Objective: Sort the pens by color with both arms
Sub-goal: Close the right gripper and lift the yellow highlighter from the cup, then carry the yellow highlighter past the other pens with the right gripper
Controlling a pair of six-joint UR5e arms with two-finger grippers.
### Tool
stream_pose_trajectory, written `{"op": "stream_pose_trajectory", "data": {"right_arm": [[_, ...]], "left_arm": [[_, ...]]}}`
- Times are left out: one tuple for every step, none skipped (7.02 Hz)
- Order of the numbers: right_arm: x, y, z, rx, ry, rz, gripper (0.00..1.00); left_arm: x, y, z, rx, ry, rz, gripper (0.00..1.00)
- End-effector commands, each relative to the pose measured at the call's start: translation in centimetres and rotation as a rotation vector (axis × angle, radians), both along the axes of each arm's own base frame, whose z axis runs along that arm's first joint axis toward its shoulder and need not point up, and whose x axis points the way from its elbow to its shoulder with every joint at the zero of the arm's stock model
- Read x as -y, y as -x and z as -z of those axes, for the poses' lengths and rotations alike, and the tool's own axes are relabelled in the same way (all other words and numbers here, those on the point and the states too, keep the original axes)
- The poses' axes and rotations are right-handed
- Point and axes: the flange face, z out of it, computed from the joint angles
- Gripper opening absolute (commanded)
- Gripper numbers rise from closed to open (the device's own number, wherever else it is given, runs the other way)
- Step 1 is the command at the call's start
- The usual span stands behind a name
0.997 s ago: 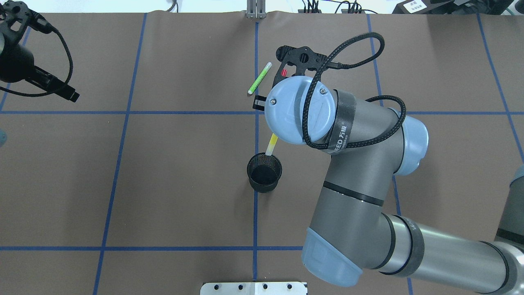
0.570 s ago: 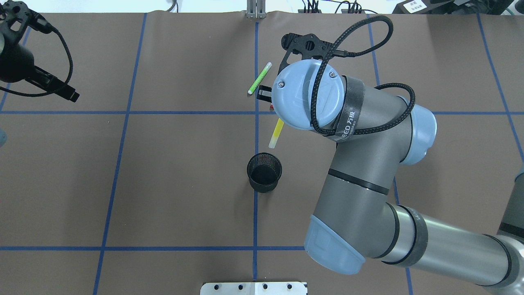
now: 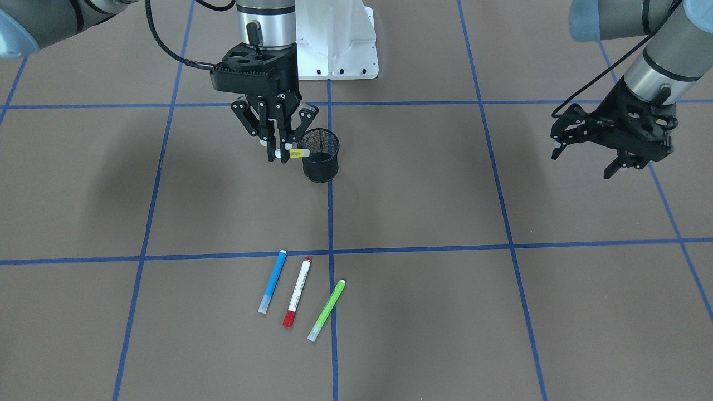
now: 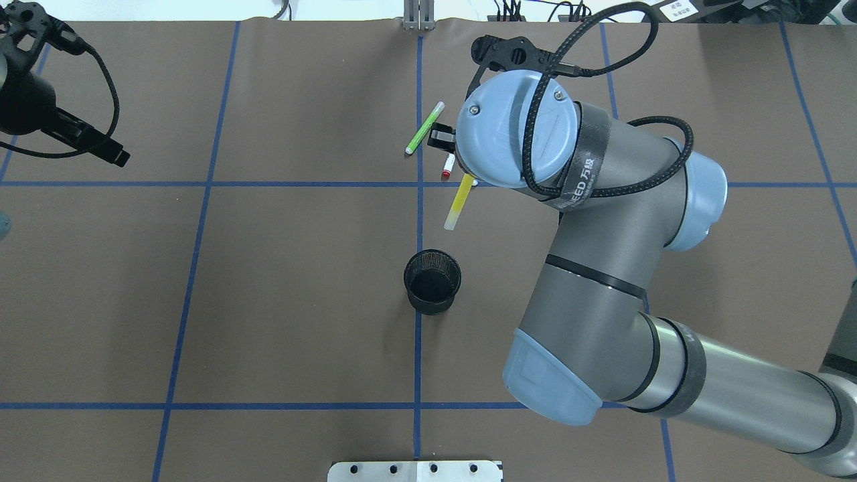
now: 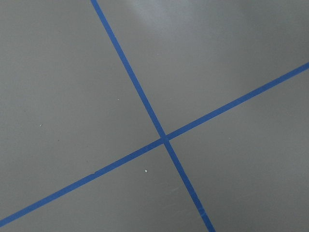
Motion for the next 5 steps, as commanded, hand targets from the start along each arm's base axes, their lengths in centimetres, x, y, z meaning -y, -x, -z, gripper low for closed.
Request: {"op": "stream_pose_trajectory", "data": {"right_arm": [[1.0,-0.9,0.4,0.037,-0.015,-0.018,0.00],[1.9,-0.8,0.1,0.041,-0.015,-0.029,0.00],[3.3,-0.4,-0.4,0.056,-0.018,-0.051,0.00],[5.1,0.0,-1.3,0.058,-0.017,-0.071,0.00],[6.9,0.4,-0.7,0.055,-0.016,-0.090,0.00]], "left_arm": [[0.4,-0.2,0.7,-0.004,-0.008,0.000,0.99],[0.4,-0.2,0.7,-0.004,-0.006,0.001,0.99],[0.5,-0.1,0.7,-0.004,-0.005,0.005,0.99],[0.5,-0.3,1.0,-0.018,0.019,0.031,0.99],[0.8,-0.4,1.9,-0.025,0.014,0.036,0.99]]}}
